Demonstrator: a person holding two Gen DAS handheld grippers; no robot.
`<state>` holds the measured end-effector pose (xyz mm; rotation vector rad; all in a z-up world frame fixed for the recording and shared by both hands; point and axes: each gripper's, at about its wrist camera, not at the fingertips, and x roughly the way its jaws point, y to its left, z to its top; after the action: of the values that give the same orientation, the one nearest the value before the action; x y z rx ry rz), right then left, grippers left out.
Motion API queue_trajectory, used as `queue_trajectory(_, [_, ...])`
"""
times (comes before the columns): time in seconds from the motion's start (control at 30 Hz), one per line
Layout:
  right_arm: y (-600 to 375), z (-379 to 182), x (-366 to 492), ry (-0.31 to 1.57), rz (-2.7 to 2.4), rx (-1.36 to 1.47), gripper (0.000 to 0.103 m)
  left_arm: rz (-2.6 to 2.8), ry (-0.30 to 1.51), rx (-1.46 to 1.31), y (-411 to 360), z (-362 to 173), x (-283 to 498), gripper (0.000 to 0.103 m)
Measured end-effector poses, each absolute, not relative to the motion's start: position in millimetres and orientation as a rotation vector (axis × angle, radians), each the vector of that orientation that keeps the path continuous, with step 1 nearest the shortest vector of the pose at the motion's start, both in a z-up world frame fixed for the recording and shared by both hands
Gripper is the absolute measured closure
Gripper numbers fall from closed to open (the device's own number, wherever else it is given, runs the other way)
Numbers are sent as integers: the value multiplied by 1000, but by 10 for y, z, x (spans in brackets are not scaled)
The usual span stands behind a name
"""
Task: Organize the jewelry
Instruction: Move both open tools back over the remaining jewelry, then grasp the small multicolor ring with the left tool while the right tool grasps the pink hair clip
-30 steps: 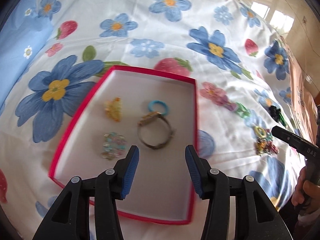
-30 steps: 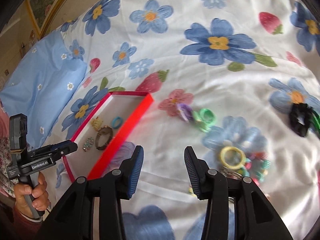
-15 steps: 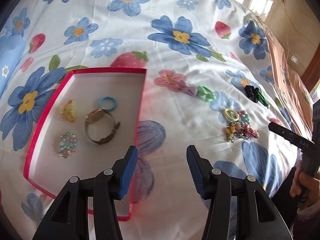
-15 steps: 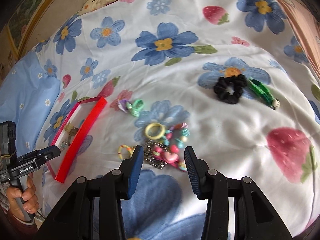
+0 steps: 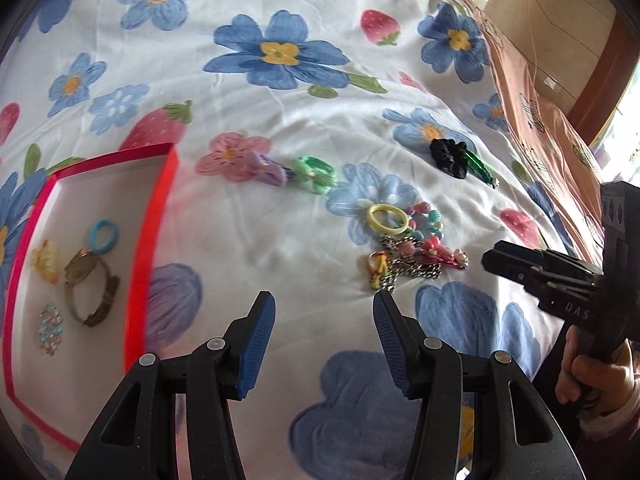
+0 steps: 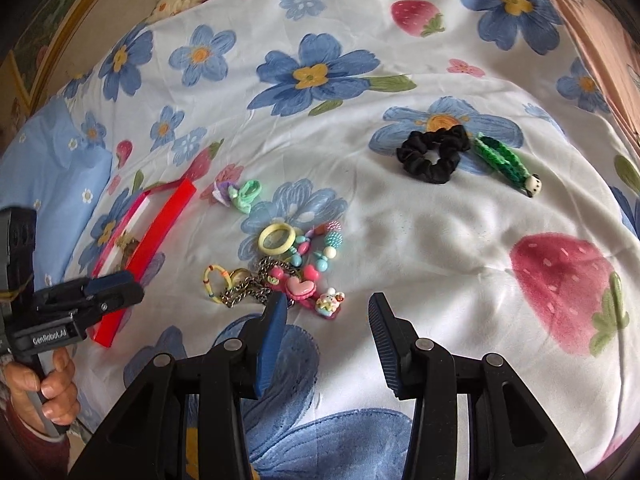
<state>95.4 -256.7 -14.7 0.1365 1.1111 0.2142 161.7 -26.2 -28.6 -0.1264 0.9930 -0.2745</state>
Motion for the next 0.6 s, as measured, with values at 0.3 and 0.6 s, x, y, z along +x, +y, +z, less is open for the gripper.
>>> queue_trajectory(0.3, [-2471,-277,1084,1158,291,14,59,-336,1029,-106,-550,-480,1989,53])
queue_trajectory(0.6, [-2376,-374,1192,1177,333,-28,59,-393,1056,-125,-687,-673,2189,91])
